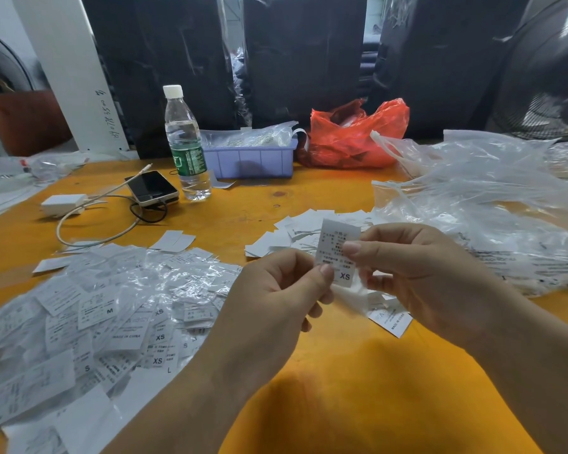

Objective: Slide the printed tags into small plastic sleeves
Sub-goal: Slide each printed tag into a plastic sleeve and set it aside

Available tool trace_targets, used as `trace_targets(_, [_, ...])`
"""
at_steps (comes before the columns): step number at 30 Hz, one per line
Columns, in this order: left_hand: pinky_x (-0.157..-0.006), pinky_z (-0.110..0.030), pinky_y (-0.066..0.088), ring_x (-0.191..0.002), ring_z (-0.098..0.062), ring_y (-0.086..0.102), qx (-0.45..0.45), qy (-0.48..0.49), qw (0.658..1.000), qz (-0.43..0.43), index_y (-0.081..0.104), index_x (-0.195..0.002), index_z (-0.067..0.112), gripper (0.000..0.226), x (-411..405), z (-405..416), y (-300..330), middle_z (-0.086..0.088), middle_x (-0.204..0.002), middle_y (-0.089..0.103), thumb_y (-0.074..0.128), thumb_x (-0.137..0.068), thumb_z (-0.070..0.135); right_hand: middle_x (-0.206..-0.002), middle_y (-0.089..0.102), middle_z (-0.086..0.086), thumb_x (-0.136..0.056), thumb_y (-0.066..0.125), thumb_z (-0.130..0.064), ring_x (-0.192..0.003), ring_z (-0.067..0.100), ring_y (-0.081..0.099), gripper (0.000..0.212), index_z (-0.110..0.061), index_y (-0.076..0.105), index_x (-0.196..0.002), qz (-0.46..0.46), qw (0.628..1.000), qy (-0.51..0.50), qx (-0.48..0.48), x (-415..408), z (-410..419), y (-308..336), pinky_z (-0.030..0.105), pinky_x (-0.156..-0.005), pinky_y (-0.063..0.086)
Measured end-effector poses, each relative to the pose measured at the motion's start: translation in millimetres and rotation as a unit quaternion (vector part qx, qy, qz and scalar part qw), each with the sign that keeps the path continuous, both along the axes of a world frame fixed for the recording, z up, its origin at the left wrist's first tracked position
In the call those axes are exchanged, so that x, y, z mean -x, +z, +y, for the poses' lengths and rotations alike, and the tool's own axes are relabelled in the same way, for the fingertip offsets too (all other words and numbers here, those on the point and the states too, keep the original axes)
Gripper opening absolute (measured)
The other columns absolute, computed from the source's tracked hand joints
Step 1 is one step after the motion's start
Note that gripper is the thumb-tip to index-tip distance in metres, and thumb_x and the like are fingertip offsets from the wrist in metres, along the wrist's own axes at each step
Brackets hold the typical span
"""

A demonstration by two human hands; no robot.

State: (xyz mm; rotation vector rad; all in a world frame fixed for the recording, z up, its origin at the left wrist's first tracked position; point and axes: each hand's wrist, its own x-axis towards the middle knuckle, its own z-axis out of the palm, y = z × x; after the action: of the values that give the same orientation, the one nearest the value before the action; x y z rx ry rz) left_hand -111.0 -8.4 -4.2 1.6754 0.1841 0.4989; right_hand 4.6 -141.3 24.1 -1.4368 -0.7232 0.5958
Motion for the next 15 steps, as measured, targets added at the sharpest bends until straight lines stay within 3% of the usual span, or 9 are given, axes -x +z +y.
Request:
trace_targets(4, [-0.053,-0.019,0.047,-0.059,-0.006,0.057,-0.005,-0.01,1.0,0.007,0.07,-0.081,0.016,0.022,0.0,-0.3,-0.1,0.003,-0.067,0.067,0.063,-0.082,0.037,-0.077,0.069,0.007,-0.065,0.071,-0.038,-0.067,0.015,0.055,0.021,-0.019,0.073,-0.074,-0.071,0.996,-0.042,-0.026,-1.2,-3.3,2.2,0.033,-0.07,0.048])
trace_targets(9, [-0.053,-0.02,0.048,-0.059,-0.008,0.058,-0.005,-0.007,1.0,0.011,0.071,-0.079,0.019,0.023,-0.3,-1.1,0.1,0.0,-0.07,0.069,0.061,-0.08,0.04,-0.066,0.067,-0.004,-0.086,0.067,-0.017,-0.061,0.005,0.055,0.015,-0.016,0.071,-0.072,-0.182,0.982,-0.047,-0.003,-2.1,-4.3,0.4,0.02,-0.06,0.047])
trace_targets(15, [-0.053,-0.019,0.048,-0.059,-0.007,0.058,-0.003,0.01,1.0,0.007,0.071,-0.078,0.022,0.024,-0.1,-0.7,1.0,0.0,-0.074,0.071,0.058,-0.081,0.042,-0.07,0.069,0.004,-0.076,0.066,-0.033,-0.065,0.01,0.055,0.015,-0.019,0.073,-0.072,-0.189,0.982,-0.01,0.023,-5.6,-6.4,1.5,0.027,-0.065,0.049])
